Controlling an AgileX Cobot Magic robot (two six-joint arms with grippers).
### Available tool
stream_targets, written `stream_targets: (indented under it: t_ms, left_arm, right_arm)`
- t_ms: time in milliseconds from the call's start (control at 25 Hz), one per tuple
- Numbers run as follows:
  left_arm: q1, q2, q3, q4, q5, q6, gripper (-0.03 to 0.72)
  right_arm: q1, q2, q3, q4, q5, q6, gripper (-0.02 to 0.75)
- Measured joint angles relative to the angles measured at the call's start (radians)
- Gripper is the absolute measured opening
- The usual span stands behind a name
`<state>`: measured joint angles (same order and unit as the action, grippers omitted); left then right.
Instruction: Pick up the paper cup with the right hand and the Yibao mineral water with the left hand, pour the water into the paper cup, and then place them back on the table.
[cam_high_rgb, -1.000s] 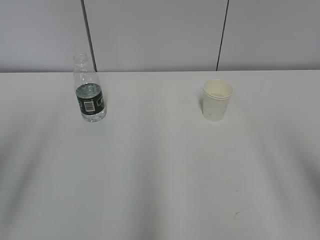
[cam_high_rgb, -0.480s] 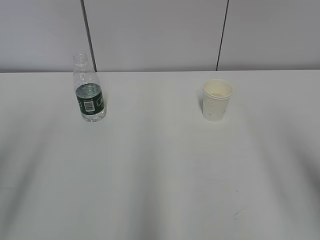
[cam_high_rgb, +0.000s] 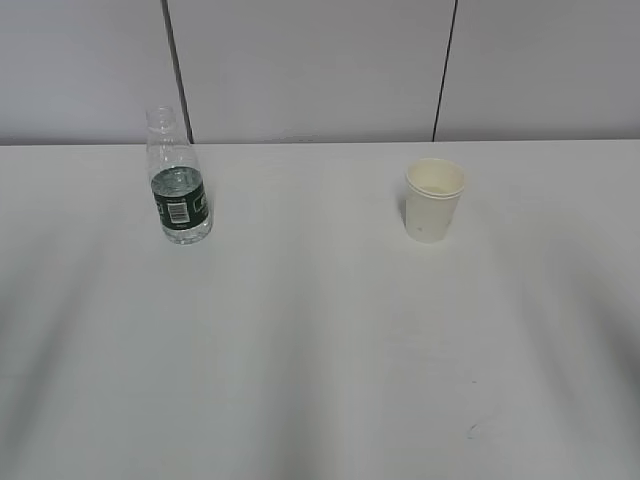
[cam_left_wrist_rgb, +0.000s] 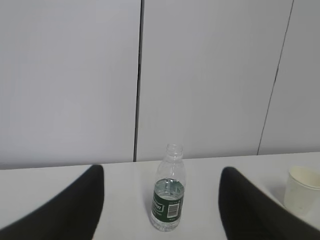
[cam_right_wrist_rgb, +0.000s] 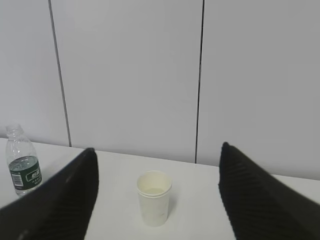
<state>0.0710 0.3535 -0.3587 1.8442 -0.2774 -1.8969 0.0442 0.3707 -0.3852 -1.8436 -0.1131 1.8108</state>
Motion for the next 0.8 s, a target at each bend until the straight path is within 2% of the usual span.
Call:
stream_targets:
  t_ms: [800]
  left_arm:
    - [0.0, 0.0, 0.0, 0.0, 0.003, -0.005, 0.448]
  right_arm:
    - [0.0, 0.0, 0.0, 0.0, -0.004, 0.0, 0.585]
